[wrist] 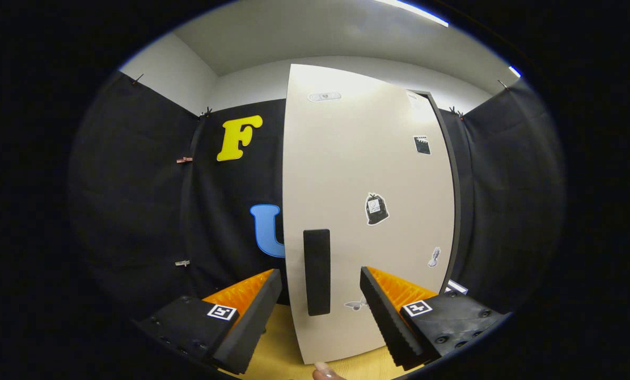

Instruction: Open the shoe cabinet door, grab the shoes and put them into the shoe cabinet, then close the shoe cabinet door.

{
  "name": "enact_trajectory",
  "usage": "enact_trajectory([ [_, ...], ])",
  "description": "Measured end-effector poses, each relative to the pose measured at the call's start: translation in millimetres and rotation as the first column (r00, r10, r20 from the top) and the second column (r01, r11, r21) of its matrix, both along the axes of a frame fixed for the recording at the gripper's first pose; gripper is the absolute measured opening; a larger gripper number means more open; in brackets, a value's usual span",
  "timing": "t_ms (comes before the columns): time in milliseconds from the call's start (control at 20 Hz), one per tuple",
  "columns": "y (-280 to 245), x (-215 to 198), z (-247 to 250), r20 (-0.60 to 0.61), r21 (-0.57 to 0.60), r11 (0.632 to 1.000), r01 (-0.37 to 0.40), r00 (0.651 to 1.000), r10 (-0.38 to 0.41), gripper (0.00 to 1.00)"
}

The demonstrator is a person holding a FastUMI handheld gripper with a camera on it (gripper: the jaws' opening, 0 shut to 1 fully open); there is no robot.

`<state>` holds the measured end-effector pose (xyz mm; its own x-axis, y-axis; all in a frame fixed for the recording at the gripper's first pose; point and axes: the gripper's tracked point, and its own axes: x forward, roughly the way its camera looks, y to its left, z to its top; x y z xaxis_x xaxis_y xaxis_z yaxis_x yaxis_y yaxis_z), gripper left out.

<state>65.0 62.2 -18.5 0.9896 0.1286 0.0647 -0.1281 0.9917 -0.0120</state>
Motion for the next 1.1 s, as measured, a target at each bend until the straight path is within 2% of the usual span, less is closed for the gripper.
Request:
enact_trajectory([
  [300,8,-16,3,0.014,-0.015,1.0,0.019,1.0,-0.019,0.98],
  [650,17,-27,4,0.022,-0.021,1.0,0.004,1.0,-0.004,0.97],
  [1100,14,-21,-13,-0.049,-0.008,1.0,-0.015,0.999,0.015,0.98],
])
